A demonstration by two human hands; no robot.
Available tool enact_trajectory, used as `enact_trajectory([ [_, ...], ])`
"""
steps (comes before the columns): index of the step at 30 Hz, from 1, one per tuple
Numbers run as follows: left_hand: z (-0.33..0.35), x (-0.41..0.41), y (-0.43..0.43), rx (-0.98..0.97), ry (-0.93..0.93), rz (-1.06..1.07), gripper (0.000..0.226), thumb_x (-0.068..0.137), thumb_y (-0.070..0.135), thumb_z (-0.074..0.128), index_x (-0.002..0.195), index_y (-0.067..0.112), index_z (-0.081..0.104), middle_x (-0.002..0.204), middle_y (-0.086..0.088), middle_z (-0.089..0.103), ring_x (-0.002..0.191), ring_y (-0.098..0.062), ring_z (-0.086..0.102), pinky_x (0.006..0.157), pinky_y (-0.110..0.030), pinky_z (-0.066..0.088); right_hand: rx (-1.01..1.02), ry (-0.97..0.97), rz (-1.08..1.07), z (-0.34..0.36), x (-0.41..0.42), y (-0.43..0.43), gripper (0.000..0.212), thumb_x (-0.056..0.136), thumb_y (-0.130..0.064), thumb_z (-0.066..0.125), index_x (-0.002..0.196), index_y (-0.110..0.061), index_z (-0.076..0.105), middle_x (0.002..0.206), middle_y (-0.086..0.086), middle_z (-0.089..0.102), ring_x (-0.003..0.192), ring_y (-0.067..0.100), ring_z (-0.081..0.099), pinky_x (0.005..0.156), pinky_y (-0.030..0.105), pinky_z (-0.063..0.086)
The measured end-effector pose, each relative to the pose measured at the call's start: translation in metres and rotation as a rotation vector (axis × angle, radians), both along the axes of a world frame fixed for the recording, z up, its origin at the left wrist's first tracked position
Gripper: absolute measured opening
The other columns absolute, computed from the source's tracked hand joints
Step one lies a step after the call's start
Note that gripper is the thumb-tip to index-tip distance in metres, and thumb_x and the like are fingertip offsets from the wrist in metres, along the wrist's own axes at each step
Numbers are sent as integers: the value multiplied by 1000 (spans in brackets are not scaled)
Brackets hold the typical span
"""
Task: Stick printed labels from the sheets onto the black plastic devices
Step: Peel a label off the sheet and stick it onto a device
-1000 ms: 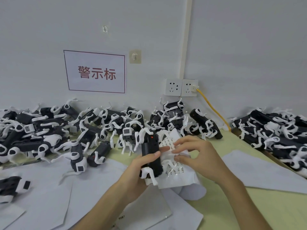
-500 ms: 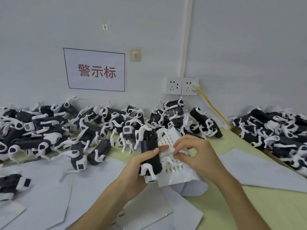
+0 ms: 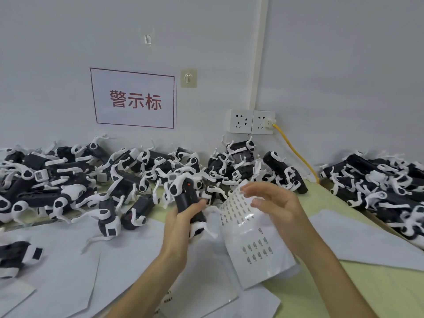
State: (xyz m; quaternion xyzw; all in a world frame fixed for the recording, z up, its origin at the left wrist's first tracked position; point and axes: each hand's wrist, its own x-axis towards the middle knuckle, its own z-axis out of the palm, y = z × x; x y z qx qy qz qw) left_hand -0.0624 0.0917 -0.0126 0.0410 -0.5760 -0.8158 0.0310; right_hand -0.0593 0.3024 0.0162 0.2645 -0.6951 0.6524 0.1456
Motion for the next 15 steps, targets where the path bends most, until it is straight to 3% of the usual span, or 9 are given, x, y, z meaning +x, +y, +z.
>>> enact_trajectory([
  [2, -2, 1, -3, -149, 186, 175, 23, 86, 22, 76, 107, 15, 68, 77, 5, 68, 68, -9, 61, 61, -23, 46, -26, -38, 23, 0, -1, 1, 32, 83, -14, 63, 109, -26, 77, 118, 3, 73, 111, 18, 65, 92, 35, 48],
  [4, 0, 3, -5, -171, 334, 184, 29, 78, 25, 83, 99, 13, 67, 76, 6, 68, 68, -9, 60, 60, -21, 46, -27, -58, 37, -1, -2, 0, 35, 84, -15, 62, 113, -27, 77, 123, 2, 71, 112, 17, 63, 91, 37, 48],
  [5, 3, 4, -6, -109, 344, 101, 32, 70, 31, 83, 94, 13, 69, 81, 5, 71, 72, -10, 63, 63, -23, 47, -23, -66, 48, -1, -2, -1, 37, 84, -15, 61, 115, -28, 76, 125, 0, 70, 112, 17, 62, 91, 36, 48],
  [7, 7, 5, -8, 76, 309, -196, 31, 62, 36, 77, 85, 15, 72, 111, -1, 76, 98, -13, 71, 81, -31, 51, 0, -88, 68, -1, -2, -2, 39, 84, -17, 61, 118, -29, 75, 130, -4, 67, 114, 15, 61, 91, 33, 48],
  [9, 10, 7, -8, 237, 264, -455, 29, 69, 30, 72, 87, 9, 65, 133, -13, 68, 128, -24, 62, 108, -45, 41, 45, -103, 77, -1, -1, -3, 41, 84, -18, 61, 120, -31, 74, 135, -9, 63, 117, 14, 60, 91, 33, 49],
  [10, 10, 8, -8, 286, 259, -521, 29, 72, 27, 72, 89, 6, 61, 137, -18, 64, 134, -29, 57, 115, -51, 33, 65, -108, 81, -2, -1, -4, 42, 84, -19, 61, 122, -32, 74, 136, -10, 62, 119, 14, 60, 91, 33, 49],
  [12, 9, 10, -7, 353, 260, -572, 32, 71, 24, 78, 90, 5, 60, 141, -23, 59, 137, -33, 54, 119, -54, 28, 83, -108, 91, -4, -1, -6, 42, 85, -18, 60, 123, -31, 73, 138, -9, 61, 120, 15, 60, 92, 32, 48],
  [15, 12, 11, -6, 439, 251, -591, 30, 69, 24, 84, 85, 5, 67, 141, -27, 58, 135, -36, 55, 113, -53, 35, 94, -106, 87, -6, -2, -7, 42, 86, -18, 61, 124, -33, 72, 138, -9, 61, 119, 16, 61, 92, 33, 48],
])
